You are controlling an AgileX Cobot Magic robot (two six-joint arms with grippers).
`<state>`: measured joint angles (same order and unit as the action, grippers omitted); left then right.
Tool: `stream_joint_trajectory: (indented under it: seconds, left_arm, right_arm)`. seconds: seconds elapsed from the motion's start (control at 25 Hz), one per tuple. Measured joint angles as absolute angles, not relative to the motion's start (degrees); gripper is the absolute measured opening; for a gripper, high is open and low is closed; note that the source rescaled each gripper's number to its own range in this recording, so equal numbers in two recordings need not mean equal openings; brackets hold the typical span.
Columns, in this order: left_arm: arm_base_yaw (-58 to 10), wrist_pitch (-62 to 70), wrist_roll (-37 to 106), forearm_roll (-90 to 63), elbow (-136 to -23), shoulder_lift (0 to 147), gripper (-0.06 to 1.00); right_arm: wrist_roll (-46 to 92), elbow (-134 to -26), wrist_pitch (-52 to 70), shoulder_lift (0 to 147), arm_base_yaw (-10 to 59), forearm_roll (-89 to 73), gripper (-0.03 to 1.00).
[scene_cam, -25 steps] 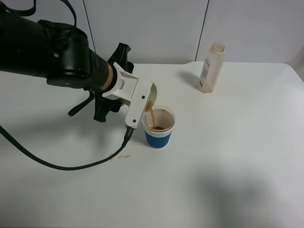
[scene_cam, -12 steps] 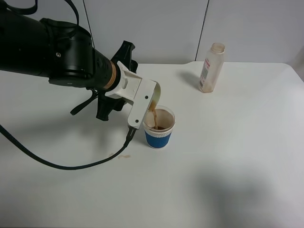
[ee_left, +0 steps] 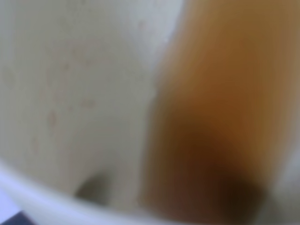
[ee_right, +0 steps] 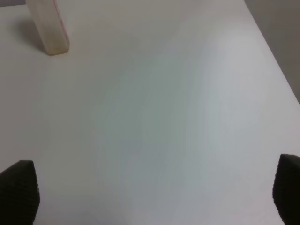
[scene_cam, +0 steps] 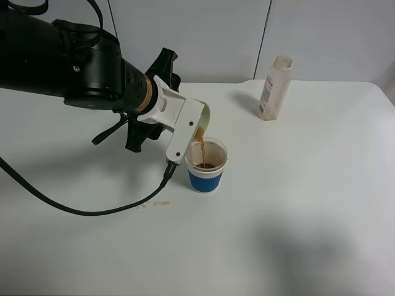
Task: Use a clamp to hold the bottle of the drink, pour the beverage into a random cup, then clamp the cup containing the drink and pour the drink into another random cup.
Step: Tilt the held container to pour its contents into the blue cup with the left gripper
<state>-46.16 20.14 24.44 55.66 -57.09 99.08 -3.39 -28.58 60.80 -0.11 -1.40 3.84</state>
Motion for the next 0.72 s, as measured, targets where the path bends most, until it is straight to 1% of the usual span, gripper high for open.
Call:
stream_joint_trajectory:
  seconds: [0.72]
  left_arm:
    - [-47.21, 20.16, 24.44, 57.81, -57.09, 99.08, 0.03]
  right_arm:
    - [-3.39, -28.58, 60.8, -0.11, -1.4, 3.84, 1.0]
